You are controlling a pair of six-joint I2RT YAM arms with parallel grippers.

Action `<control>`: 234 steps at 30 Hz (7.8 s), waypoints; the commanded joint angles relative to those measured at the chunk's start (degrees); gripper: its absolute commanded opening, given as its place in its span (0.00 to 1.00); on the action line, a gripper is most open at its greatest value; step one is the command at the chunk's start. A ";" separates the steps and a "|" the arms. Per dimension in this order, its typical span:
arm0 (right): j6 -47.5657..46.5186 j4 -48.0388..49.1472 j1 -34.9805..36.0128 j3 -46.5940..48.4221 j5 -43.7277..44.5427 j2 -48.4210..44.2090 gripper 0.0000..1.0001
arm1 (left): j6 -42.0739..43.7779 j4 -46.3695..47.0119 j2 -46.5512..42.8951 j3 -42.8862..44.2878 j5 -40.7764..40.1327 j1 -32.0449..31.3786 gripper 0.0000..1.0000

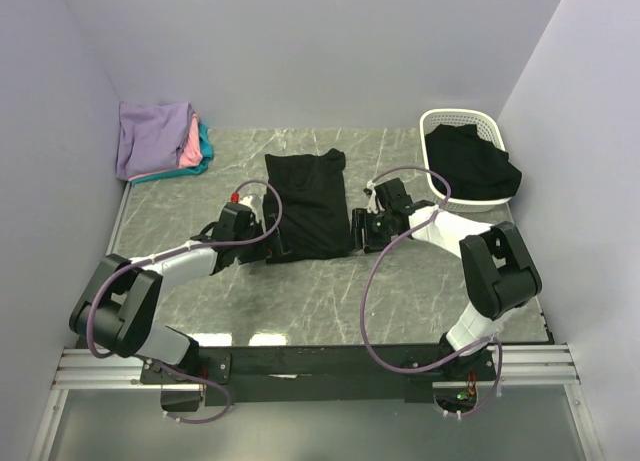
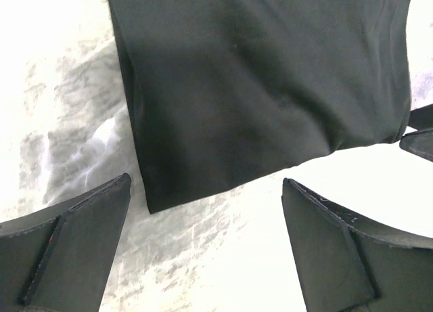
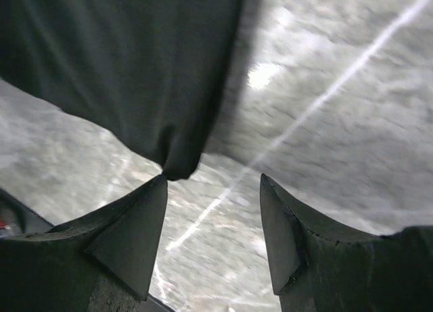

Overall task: Fold and stack the t-shirts
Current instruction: Fold the tshirt

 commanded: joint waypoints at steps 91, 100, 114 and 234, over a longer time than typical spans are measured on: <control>12.54 6.05 8.86 -21.56 -6.72 -23.48 0.00 | -11.61 -16.91 -16.39 -4.63 1.38 -14.42 0.01; 17.65 -2.57 14.33 -19.47 -0.31 -40.13 0.00 | -14.43 -32.30 -30.11 1.60 -5.03 -15.65 0.01; 7.02 -4.16 10.03 -2.50 4.10 -21.79 0.00 | -6.96 -28.36 -13.35 16.10 -10.84 -12.76 0.01; 0.15 -3.64 -1.32 33.99 -2.39 21.74 0.73 | 8.69 -8.58 34.66 47.67 11.31 8.07 0.99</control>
